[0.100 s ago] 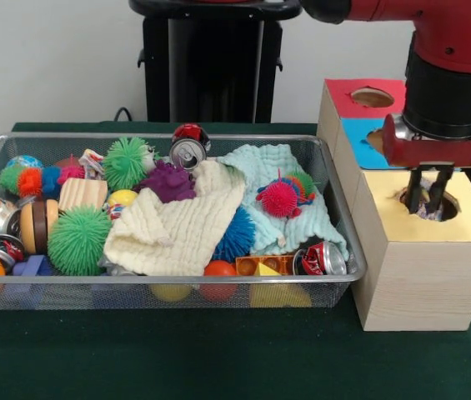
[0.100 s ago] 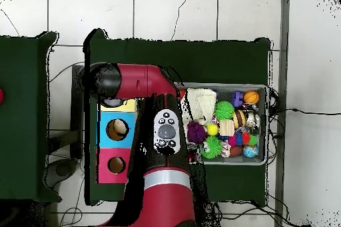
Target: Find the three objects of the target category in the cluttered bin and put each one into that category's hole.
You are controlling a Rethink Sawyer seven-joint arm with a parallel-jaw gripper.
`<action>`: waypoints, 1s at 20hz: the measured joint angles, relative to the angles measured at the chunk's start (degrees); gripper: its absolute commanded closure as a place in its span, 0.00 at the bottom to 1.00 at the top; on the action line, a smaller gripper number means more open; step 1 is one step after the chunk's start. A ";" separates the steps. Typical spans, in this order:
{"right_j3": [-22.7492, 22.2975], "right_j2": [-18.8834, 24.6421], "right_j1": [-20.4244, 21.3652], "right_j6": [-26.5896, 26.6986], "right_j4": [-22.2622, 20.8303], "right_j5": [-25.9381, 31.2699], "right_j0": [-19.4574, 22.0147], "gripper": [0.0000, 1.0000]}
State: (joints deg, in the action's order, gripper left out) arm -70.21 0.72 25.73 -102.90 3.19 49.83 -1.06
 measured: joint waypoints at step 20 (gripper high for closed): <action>0.90 0.00 -0.15 0.00 -0.77 2.34 -1.08 0.00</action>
State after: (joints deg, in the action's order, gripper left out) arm -69.31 0.72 25.58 -102.90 2.42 52.16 -2.14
